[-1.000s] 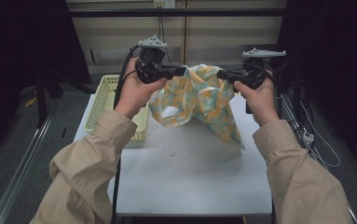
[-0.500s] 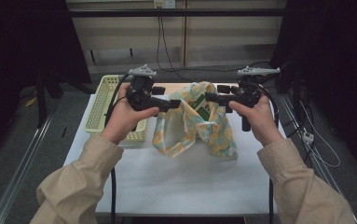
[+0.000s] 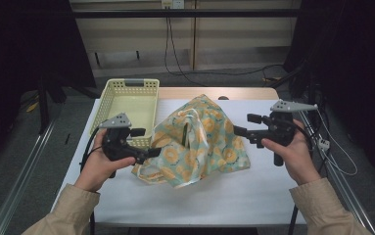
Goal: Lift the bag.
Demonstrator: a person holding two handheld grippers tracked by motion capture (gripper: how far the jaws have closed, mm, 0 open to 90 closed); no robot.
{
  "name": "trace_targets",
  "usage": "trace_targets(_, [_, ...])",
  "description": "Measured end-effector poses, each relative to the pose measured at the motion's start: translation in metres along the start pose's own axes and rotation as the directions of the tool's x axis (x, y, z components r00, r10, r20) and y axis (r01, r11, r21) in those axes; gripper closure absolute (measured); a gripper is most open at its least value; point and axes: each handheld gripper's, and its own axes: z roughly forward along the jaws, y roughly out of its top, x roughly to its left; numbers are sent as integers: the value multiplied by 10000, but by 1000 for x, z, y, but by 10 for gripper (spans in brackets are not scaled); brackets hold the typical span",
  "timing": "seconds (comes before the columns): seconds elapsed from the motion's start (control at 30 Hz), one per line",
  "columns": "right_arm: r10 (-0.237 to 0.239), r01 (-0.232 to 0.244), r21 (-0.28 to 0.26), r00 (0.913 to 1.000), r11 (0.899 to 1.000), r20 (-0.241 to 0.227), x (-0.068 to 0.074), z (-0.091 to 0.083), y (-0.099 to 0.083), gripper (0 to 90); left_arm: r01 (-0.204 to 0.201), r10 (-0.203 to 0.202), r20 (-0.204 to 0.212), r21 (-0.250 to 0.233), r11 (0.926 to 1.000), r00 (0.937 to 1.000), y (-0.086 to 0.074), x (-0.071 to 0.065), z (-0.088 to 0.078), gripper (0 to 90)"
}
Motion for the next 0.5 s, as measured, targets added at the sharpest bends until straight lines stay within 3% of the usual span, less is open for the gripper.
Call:
trace_targets(0.13, [-86,85,261,10000,9996,50,2,0,-27,204,291,-291,-49,41,9996,9996,-27,2,-2,46])
trace_targets(0.27, [-371,351,572,9987,9977,346,5,-1,-57,193,513,-525,-247,-447,9977,9983,-53,2,-4,51])
trace_targets(0.37, [-271,246,656,9989,9975,373,7,-2,-81,186,390,-410,-387,-518,9979,9984,-70,2,-5,51])
trace_targets(0.4, [-266,242,640,9989,9977,375,9,-3,-89,186,409,-420,-311,-364,9985,9986,-74,2,-4,51])
trace_targets(0.5, [-71,46,703,9993,9975,355,10,-2,-108,179,556,-575,-264,-671,9962,9980,-80,0,-5,58])
